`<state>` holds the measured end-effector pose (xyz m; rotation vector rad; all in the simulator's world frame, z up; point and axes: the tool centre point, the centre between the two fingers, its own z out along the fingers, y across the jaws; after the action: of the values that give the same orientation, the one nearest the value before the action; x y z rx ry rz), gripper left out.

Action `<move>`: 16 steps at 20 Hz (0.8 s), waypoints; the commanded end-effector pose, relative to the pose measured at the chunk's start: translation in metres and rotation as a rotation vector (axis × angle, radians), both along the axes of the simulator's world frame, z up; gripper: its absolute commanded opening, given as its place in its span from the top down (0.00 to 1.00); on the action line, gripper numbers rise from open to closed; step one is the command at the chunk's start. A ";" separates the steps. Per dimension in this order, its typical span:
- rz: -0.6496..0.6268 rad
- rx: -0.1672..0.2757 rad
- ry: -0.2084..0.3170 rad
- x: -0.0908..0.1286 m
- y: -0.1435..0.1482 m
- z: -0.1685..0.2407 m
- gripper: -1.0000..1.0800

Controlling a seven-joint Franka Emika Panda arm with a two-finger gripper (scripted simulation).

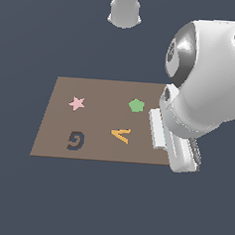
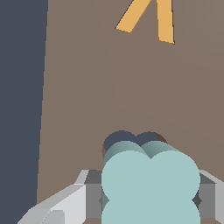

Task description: Insert a designated object into the corresponding slot on a board.

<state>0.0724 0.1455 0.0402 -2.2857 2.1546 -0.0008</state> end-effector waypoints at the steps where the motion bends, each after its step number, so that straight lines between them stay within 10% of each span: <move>1: -0.025 0.000 0.000 0.002 -0.002 0.000 1.00; 12: -0.038 0.001 0.001 0.002 -0.004 -0.010 1.00; 13: -0.038 0.001 0.001 0.002 -0.004 -0.010 0.04; 16: -0.038 0.001 0.001 0.002 -0.004 -0.010 0.04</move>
<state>0.0743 0.1414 0.0305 -2.2445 2.1984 0.0021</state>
